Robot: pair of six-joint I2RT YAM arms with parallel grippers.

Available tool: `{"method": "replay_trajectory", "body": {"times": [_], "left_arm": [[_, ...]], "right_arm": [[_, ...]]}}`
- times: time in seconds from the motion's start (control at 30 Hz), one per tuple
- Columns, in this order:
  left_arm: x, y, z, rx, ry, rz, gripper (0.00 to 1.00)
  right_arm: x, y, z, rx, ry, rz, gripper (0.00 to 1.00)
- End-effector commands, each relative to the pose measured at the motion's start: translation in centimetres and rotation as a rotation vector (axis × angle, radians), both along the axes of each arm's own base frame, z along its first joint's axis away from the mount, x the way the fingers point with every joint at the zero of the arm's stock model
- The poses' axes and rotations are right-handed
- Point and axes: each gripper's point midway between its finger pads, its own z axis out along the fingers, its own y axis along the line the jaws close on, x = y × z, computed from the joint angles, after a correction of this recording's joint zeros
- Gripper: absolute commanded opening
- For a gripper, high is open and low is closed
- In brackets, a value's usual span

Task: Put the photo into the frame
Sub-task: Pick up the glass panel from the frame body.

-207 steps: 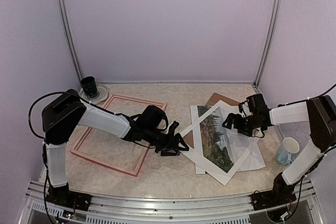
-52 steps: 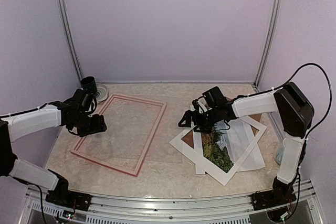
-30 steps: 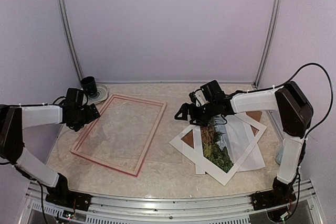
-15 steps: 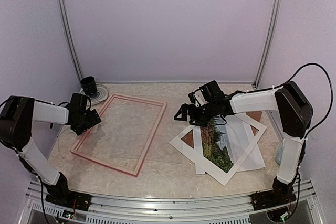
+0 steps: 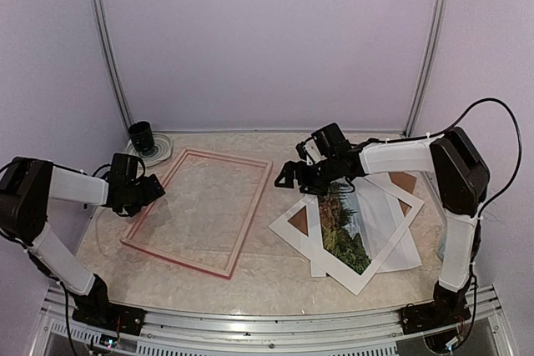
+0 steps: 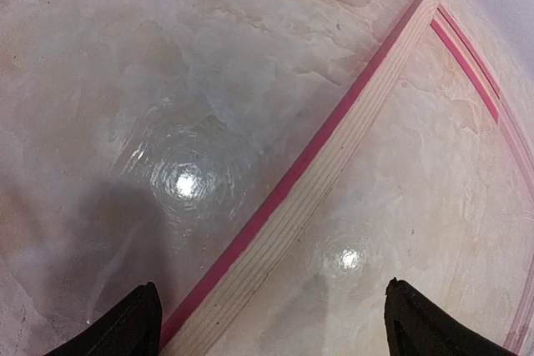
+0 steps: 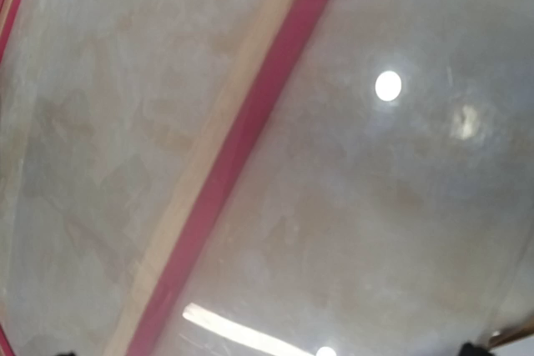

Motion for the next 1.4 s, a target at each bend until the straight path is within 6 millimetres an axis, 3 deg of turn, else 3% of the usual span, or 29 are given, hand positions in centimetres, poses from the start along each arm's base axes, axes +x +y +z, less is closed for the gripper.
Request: {"method": "replay_trajectory", "body": {"times": [0.0, 0.2, 0.4, 0.63, 0.9, 1.37], "left_arm": [[-1.8, -1.1, -0.7, -0.038, 0.038, -0.017, 0.91], [-2.1, -0.4, 0.3, 0.001, 0.016, 0.017, 0.92], [-1.9, -0.1, 2.8, 0.028, -0.046, 0.032, 0.92], [-1.6, -2.2, 4.8, 0.038, -0.088, -0.025, 0.92], [-1.6, -2.6, 3.3, 0.061, -0.050, -0.031, 0.93], [-1.2, 1.4, 2.2, 0.080, -0.080, 0.110, 0.93]], "right_arm": [[1.6, -1.2, -0.3, -0.051, -0.005, -0.041, 0.99], [3.4, -2.1, -1.2, -0.084, 0.011, -0.089, 0.99], [4.5, -2.1, -2.7, -0.116, 0.038, -0.119, 0.99], [4.9, -2.0, -4.3, -0.131, 0.077, -0.141, 0.99], [4.6, -1.5, -4.6, -0.096, 0.114, -0.145, 0.99], [4.7, -0.8, -4.9, -0.048, 0.154, -0.145, 0.99]]}}
